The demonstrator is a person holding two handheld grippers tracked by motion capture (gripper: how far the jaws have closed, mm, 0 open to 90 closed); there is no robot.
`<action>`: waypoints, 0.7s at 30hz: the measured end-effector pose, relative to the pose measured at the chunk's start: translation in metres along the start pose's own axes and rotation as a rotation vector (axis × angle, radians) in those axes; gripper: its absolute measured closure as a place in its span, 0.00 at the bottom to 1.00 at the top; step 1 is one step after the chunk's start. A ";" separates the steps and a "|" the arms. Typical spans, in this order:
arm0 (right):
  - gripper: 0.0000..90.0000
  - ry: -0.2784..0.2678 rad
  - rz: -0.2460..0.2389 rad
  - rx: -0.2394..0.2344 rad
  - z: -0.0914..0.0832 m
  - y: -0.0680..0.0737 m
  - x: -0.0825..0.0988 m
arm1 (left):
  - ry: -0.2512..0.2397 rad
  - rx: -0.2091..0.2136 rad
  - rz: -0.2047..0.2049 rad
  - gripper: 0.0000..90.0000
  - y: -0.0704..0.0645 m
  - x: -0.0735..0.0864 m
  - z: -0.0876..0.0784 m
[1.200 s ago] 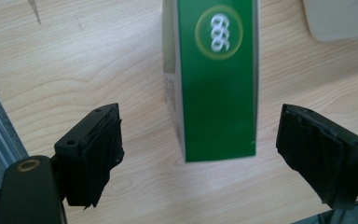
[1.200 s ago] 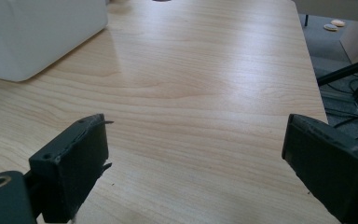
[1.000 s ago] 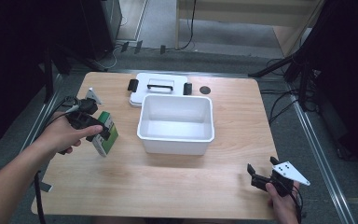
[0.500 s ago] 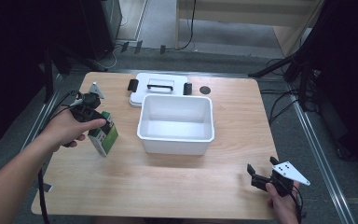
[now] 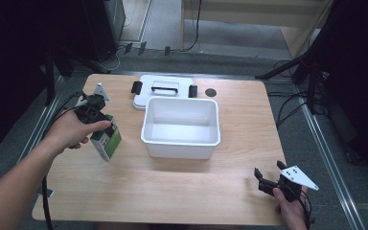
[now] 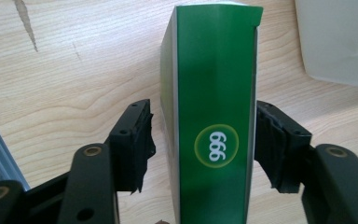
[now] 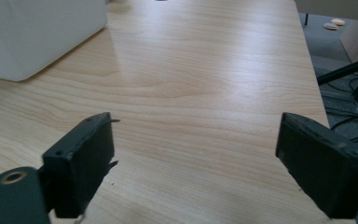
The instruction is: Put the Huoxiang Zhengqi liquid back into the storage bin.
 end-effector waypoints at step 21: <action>0.14 0.000 0.000 0.000 0.000 0.000 0.000 | 0.027 -0.063 0.040 0.71 0.001 0.001 0.001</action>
Point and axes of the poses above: each handheld gripper's, and its own axes: z roughly forward along the jaws, x roughly out of its underside, y roughly to its left, the point moved 1 cm from there along z, roughly forward along the jaws, and after that the axes turned 5 degrees about -x, right-handed, at the moved point
